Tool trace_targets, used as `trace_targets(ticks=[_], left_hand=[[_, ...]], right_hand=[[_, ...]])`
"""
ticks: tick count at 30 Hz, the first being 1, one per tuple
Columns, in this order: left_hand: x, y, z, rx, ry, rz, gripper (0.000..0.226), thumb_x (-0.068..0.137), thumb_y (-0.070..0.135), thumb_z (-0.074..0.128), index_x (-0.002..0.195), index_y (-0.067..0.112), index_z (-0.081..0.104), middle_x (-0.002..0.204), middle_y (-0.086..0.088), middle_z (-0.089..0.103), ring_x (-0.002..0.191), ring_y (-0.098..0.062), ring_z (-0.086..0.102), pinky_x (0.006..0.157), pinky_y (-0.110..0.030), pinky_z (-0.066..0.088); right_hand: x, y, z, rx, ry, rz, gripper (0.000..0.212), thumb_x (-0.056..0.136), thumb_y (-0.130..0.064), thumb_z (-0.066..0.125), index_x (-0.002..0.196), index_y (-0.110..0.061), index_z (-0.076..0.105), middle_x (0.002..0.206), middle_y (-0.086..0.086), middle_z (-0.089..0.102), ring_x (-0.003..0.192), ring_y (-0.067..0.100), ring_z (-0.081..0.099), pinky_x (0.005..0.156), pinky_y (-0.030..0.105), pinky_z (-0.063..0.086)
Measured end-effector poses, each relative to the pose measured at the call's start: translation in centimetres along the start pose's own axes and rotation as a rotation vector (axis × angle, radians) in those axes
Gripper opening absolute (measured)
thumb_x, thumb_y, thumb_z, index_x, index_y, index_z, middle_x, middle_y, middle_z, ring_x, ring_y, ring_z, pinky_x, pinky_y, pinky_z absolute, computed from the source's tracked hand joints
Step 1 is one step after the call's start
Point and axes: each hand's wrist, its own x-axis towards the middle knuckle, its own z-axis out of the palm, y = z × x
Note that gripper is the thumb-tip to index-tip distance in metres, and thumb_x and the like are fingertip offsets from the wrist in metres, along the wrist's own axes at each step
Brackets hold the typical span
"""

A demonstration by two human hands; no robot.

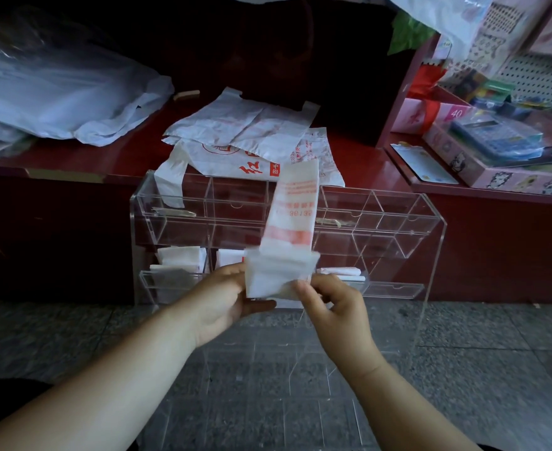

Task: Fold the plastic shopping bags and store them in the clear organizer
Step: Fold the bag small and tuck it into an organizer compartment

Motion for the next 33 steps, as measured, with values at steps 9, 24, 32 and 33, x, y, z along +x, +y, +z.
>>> trace_targets(ticks=[9,24,32,33], left_hand=[[-0.5,-0.6,1.5,-0.207,-0.027,0.043,0.028,0.091,0.027,0.038,0.098,0.015,0.062,0.083,-0.003,0.074,0.073,-0.014,0.07,0.062,-0.026,0.058],[-0.5,-2.0,1.4,0.4,0.22,0.281,0.013,0.08,0.013,0.065,0.067,0.016,0.067,0.058,0.005,0.068,0.058,-0.01,0.063,0.057,-0.024,0.049],[-0.7,-2.4,2.0,0.48,0.21,0.248,0.021,0.076,0.025,0.068,0.061,0.012,0.06,0.04,0.006,0.056,0.038,-0.001,0.049,0.038,-0.014,0.037],[-0.7,-2.5,2.0,0.495,0.213,0.236,0.023,0.077,0.024,0.068,0.06,0.012,0.058,0.036,0.006,0.052,0.034,-0.001,0.045,0.035,-0.014,0.034]], right_hand=[[0.4,-0.5,0.0,0.192,0.147,0.28,0.042,0.086,-0.008,0.058,0.049,-0.014,0.038,0.049,-0.009,0.035,0.041,0.003,0.034,0.043,0.01,0.027],[0.7,-0.8,-0.4,0.602,-0.07,0.531,0.029,0.082,-0.024,0.065,0.108,-0.014,0.055,0.103,0.007,0.067,0.093,0.02,0.065,0.084,0.033,0.052],[1.1,-1.2,-1.0,0.643,0.042,0.477,0.017,0.088,-0.003,0.052,0.084,-0.014,0.065,0.082,0.001,0.07,0.079,0.016,0.065,0.078,0.034,0.053],[1.2,-1.2,-1.1,0.649,0.07,0.473,0.018,0.088,-0.003,0.052,0.082,-0.014,0.065,0.078,-0.002,0.069,0.076,0.014,0.064,0.076,0.032,0.053]])
